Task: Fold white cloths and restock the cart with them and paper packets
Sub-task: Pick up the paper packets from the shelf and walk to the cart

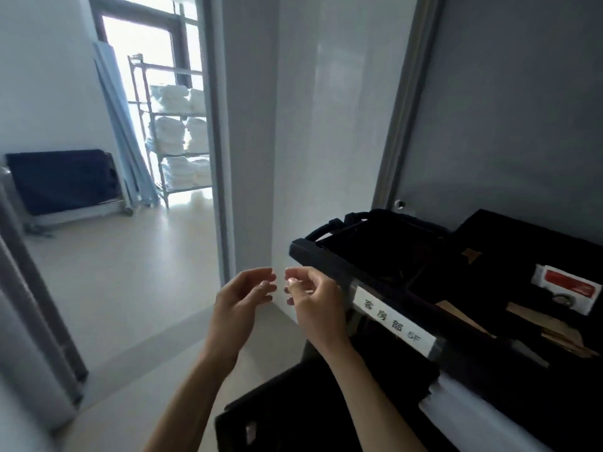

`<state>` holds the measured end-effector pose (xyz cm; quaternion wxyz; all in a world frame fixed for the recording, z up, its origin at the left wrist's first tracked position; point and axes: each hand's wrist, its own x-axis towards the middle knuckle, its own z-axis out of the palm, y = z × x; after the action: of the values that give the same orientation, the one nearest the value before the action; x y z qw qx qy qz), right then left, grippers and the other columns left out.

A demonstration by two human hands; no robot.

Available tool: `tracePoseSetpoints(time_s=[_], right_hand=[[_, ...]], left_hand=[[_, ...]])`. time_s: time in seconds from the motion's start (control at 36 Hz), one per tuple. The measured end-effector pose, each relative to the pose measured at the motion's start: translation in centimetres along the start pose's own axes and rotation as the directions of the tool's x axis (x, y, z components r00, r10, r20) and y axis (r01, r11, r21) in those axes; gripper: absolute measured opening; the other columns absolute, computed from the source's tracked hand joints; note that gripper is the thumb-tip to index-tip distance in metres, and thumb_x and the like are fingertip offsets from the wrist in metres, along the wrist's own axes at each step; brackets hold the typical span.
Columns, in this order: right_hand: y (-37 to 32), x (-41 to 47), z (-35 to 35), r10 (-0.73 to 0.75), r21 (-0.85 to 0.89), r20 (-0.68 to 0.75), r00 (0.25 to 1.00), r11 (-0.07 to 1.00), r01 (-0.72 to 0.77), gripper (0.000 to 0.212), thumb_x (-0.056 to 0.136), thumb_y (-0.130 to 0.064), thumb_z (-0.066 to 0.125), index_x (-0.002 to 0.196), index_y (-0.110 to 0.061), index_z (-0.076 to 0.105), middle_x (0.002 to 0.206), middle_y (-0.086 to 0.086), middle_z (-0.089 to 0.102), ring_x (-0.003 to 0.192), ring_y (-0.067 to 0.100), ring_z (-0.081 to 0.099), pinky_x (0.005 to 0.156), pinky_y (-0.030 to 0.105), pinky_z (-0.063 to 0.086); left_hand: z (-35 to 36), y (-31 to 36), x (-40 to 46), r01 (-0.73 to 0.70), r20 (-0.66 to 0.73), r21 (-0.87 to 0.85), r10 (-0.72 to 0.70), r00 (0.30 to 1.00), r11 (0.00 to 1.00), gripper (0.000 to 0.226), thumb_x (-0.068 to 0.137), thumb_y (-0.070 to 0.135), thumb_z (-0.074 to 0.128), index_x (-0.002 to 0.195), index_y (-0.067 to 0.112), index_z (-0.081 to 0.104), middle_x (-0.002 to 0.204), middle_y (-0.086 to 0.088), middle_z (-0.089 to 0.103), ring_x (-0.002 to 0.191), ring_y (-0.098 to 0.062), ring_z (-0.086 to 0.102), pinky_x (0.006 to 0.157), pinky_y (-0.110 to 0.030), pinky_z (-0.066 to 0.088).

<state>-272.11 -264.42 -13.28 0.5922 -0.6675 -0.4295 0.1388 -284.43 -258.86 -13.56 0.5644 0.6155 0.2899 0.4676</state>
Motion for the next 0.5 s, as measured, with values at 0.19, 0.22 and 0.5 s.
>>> tracePoseSetpoints(time_s=[0.19,0.22,0.5], right_hand=[[0.4,2.0,9.0,0.021,0.076,0.13,0.991,0.997,-0.031,0.017,0.095,-0.017,0.059,0.102,-0.026,0.072,0.087,-0.01,0.074,0.082,0.007,0.071,0.075,0.022,0.058],[0.6,2.4,10.3,0.027,0.09,0.147,0.989,0.995,-0.04,0.018,0.095,-0.017,0.059,0.102,-0.025,0.073,0.086,-0.01,0.074,0.08,0.006,0.071,0.075,0.024,0.059],[0.9,7.5,21.2,0.042,0.304,0.275,0.961,0.944,-0.128,0.02,0.092,-0.007,0.058,0.095,-0.021,0.072,0.082,-0.006,0.075,0.072,0.01,0.072,0.061,0.021,0.057]], left_hand=[[-10.1,-1.3,0.9,0.059,-0.214,0.046,-0.047,0.976,0.997,0.024,0.097,0.002,0.054,0.108,0.016,0.071,0.104,-0.002,0.076,0.096,-0.023,0.072,0.086,-0.038,0.056],[-11.4,-1.6,1.1,0.072,-0.244,0.052,-0.057,0.968,0.996,0.024,0.098,0.003,0.054,0.109,0.017,0.07,0.104,-0.002,0.076,0.096,-0.022,0.072,0.086,-0.038,0.056],[-19.8,-1.7,6.0,0.156,-0.502,0.069,-0.101,0.859,0.985,0.023,0.099,0.001,0.05,0.112,0.009,0.067,0.102,-0.008,0.075,0.091,-0.025,0.073,0.077,-0.033,0.059]])
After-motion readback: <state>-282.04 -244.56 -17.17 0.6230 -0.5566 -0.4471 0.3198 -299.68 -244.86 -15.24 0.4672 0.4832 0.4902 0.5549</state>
